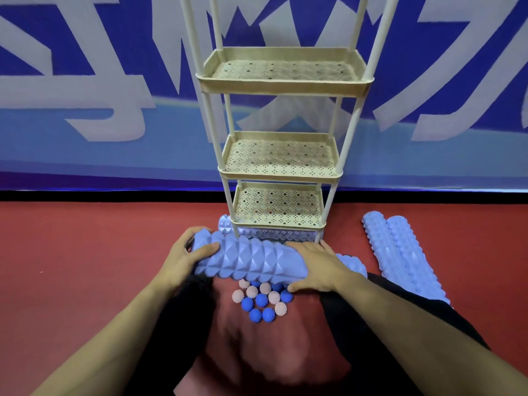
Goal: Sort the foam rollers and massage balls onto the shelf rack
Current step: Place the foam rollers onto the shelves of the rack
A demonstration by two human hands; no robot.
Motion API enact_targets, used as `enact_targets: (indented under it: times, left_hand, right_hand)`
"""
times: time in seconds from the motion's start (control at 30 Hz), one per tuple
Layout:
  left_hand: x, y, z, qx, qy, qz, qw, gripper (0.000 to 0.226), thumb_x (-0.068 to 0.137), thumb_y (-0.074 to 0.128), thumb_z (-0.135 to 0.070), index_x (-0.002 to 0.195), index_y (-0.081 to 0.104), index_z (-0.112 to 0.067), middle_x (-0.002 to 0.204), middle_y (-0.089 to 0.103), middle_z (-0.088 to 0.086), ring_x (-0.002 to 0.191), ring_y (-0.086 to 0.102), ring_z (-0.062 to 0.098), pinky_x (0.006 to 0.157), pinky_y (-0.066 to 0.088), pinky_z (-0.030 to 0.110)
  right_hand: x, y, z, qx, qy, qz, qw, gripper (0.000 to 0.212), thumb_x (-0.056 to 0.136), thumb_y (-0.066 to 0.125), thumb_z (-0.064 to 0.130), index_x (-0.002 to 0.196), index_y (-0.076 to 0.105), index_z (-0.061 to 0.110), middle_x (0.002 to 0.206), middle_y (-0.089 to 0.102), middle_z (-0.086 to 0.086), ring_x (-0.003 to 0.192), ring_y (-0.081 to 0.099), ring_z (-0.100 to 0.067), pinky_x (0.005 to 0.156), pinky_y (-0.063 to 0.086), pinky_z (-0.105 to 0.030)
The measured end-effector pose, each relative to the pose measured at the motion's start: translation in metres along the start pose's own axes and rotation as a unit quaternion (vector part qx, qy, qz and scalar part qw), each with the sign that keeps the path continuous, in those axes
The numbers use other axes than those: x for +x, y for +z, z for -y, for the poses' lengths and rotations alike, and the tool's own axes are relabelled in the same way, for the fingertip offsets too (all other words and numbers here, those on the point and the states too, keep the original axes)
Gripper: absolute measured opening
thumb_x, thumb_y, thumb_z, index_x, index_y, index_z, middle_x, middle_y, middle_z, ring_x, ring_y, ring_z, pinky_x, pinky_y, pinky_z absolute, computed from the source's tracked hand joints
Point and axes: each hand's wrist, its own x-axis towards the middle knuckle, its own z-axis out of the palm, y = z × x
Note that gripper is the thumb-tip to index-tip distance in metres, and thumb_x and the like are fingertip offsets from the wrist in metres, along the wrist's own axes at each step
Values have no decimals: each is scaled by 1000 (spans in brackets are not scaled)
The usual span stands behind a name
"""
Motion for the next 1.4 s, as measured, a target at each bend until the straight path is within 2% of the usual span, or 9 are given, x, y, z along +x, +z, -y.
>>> enact_targets:
  times: [0.2,0.33,0.43,0.53,0.63,0.77,1.13,1.3,1.4]
  left_hand:
    - [44,9,51,1,-44,-36,998,57,69,84,-42,120,64,-27,115,73,-3,104,69,12,85,52,25]
    - [84,23,93,41,-60,-61,996,49,91,74,-30,136,56,-20,129,65,-4,105,65,-1,83,50,15]
    - [109,24,127,74,-91,-68,991,51,95,68,-31,141,51,-14,138,59,1,116,60,9,87,47,18]
    - [125,24,154,79,-137,-63,985,54,94,69,-36,142,51,-17,140,57,2,127,56,19,101,48,35]
    - [138,22,174,81,-159,-66,982,54,93,70,-40,140,52,-21,139,57,2,124,58,20,106,48,44]
    - [155,23,184,94,-161,-70,980,57,92,70,-42,141,49,-23,138,57,1,119,58,16,95,49,36]
    - [170,62,195,12,-245,-44,968,68,90,72,-44,145,42,-17,133,55,3,119,58,20,94,56,45]
    - [176,99,209,-37,-278,-30,959,70,88,73,-48,142,45,-15,130,59,4,108,65,19,96,57,45]
    - [185,122,214,-100,-293,1,951,52,83,75,-54,120,63,-19,109,70,1,86,73,9,84,58,33]
  right_hand:
    - [37,24,-21,-30,12,40,999,103,60,63,86,144,36,32,126,55,0,118,51,-26,100,40,-39]
    - [55,41,-36,-59,50,49,996,98,64,65,81,142,37,29,122,54,-5,113,55,-32,92,41,-38]
    - [65,55,-49,-47,102,85,990,94,63,67,79,139,36,31,124,55,-5,111,60,-31,77,39,-35]
    - [71,68,-63,-30,145,100,984,93,65,67,77,142,38,33,129,55,-6,118,56,-29,88,45,-37]
    - [81,78,-74,-23,190,88,977,93,68,68,77,144,39,32,134,55,-6,123,53,-30,97,46,-41]
    - [101,82,-80,-27,225,57,972,97,64,68,79,144,39,32,130,56,-11,120,55,-33,99,46,-44]
    - [161,104,-71,-31,243,-6,970,101,63,64,85,137,43,19,135,56,-14,123,55,-35,98,43,-46]
    - [193,113,-58,-29,226,-12,974,105,63,63,86,135,44,12,133,59,-17,122,57,-34,100,44,-44]
    - [206,116,-50,-5,214,-11,977,104,62,60,88,133,49,12,129,63,-17,118,60,-33,97,46,-42]
